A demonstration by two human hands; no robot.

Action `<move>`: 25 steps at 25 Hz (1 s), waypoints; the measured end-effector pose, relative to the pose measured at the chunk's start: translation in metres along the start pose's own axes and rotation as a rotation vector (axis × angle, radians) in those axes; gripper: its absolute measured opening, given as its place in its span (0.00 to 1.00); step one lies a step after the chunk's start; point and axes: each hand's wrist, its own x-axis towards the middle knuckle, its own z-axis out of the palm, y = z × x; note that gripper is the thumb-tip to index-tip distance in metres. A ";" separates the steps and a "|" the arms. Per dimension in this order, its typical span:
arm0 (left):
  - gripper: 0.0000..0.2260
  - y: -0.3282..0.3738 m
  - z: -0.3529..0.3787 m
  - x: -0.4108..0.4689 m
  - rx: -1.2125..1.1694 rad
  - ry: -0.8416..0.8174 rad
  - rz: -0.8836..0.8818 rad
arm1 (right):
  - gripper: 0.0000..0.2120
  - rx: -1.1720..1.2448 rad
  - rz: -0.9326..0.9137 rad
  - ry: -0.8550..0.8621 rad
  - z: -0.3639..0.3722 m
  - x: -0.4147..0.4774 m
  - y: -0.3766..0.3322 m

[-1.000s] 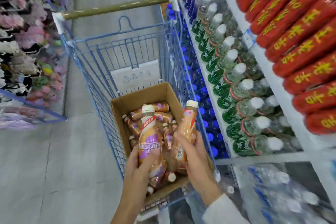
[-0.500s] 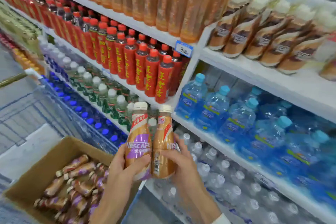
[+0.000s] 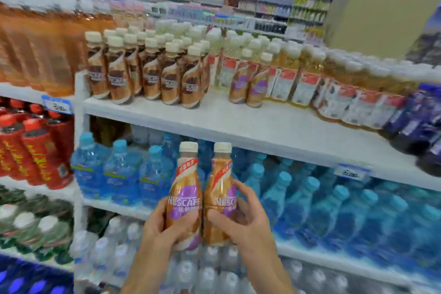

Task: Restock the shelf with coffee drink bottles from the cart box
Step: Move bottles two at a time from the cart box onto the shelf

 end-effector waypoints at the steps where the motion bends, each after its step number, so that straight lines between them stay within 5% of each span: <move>1: 0.33 -0.003 0.022 0.004 0.009 -0.022 0.008 | 0.37 -0.008 -0.036 0.022 -0.020 0.002 -0.008; 4: 0.34 -0.003 0.083 0.015 0.029 -0.097 0.028 | 0.38 -0.026 -0.134 0.100 -0.071 0.009 -0.035; 12: 0.17 0.042 0.181 0.081 0.102 -0.283 0.144 | 0.33 -0.090 -0.342 0.237 -0.132 0.068 -0.095; 18: 0.33 0.066 0.212 0.149 0.365 -0.316 0.246 | 0.34 -0.166 -0.427 0.291 -0.143 0.129 -0.116; 25: 0.29 0.046 0.214 0.198 0.517 -0.377 0.257 | 0.36 -0.230 -0.439 0.324 -0.151 0.168 -0.094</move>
